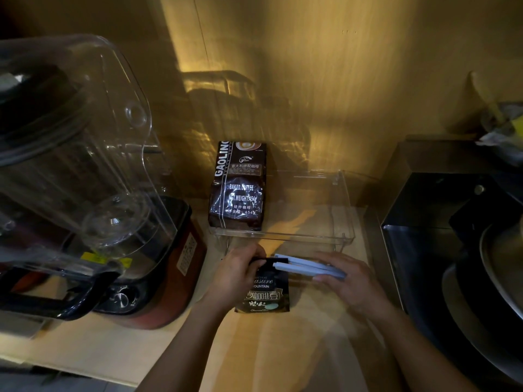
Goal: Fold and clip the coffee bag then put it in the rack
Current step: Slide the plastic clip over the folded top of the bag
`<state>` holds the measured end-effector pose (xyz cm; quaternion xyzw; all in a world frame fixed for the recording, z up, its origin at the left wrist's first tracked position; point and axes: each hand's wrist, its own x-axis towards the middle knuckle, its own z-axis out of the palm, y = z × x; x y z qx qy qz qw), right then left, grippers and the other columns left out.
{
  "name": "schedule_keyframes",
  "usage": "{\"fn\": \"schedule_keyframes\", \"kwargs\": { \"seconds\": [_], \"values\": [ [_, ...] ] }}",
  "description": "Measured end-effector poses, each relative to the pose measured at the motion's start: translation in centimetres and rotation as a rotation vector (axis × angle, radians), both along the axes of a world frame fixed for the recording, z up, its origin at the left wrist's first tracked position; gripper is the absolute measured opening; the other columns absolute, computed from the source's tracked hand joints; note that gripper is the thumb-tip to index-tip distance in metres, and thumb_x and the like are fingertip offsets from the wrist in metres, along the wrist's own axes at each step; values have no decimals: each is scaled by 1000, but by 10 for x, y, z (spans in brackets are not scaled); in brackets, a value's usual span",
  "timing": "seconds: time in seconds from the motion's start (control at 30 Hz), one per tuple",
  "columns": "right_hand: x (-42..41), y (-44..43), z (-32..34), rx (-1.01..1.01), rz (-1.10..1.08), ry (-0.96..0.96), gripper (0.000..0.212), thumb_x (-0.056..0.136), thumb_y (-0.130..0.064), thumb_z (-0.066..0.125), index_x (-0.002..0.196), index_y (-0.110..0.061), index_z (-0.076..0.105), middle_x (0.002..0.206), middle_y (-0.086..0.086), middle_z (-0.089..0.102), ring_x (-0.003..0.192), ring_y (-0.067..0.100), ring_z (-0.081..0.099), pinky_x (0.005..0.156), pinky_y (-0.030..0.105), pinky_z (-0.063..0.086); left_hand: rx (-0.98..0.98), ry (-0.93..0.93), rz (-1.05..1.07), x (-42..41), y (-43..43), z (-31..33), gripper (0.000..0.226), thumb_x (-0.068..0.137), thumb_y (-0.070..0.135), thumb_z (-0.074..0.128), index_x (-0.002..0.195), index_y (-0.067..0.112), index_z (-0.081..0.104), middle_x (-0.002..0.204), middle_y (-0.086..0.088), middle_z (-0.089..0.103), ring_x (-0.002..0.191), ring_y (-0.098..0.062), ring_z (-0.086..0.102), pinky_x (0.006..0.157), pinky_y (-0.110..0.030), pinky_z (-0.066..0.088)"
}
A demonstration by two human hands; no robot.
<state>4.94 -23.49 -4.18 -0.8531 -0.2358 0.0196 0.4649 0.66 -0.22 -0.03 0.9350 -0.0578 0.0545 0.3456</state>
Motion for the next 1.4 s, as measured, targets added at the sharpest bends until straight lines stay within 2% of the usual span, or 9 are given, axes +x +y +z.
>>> {"fn": "schedule_keyframes", "kwargs": {
  "seconds": [0.1,0.27,0.37,0.7,0.87,1.03,1.13,1.27,1.4],
  "values": [
    [3,0,6,-10,4,74,52,71,-14,74,90,-59,55,95,-24,59,92,-10,53,74,0,37,19,-43,-9,-1,0,2,3,85,6,56,85,9,57,86,-10,63,83,-25,56,75,-41,46],
    [5,4,17,-14,-25,98,37,70,-11,74,96,-35,65,93,-18,61,90,-2,55,77,1,36,184,-146,121,-3,7,-4,4,84,14,60,85,14,64,85,-5,63,85,-22,55,78,-42,39],
    [6,7,19,-37,-27,97,35,69,-10,75,100,-21,67,95,-12,62,91,1,54,78,-1,34,147,-126,160,-7,15,-6,4,83,13,62,85,15,65,83,-4,64,83,-23,56,79,-43,40],
    [7,38,25,-87,83,-57,27,67,-12,76,90,-21,66,83,-29,56,81,-5,49,73,-2,32,-16,-90,153,-12,15,-6,8,84,4,58,84,9,64,83,-3,60,80,-18,55,73,-29,44],
    [8,54,27,-122,140,-100,21,70,-16,73,89,-18,63,89,-1,68,82,13,56,71,21,42,-49,-83,161,-15,16,-6,8,87,5,55,88,10,61,87,-4,58,83,-16,54,74,-27,43],
    [7,62,27,-129,130,-68,21,72,-18,71,91,-19,61,93,1,68,86,17,56,75,31,44,-67,-41,95,-16,15,-5,16,82,14,64,98,13,63,94,2,58,90,-11,53,79,-16,40],
    [8,62,26,-130,137,-43,22,73,-18,71,92,-20,61,91,-2,66,84,14,55,73,28,43,-45,-41,96,-13,13,-6,20,80,11,65,100,11,64,96,-4,62,91,-13,53,77,-7,33],
    [10,54,23,-78,76,78,21,71,-17,72,84,-30,62,76,-18,60,72,-3,52,62,3,35,-34,-51,91,-10,11,-6,20,80,8,64,100,10,64,96,-4,63,90,-12,51,77,-2,31],
    [13,35,15,13,-33,229,23,71,-15,74,80,-33,64,73,-13,61,62,-3,52,56,7,39,-46,-56,115,-9,13,-7,21,80,8,65,100,9,64,93,2,56,90,-14,50,75,-7,33]
  ]
}}
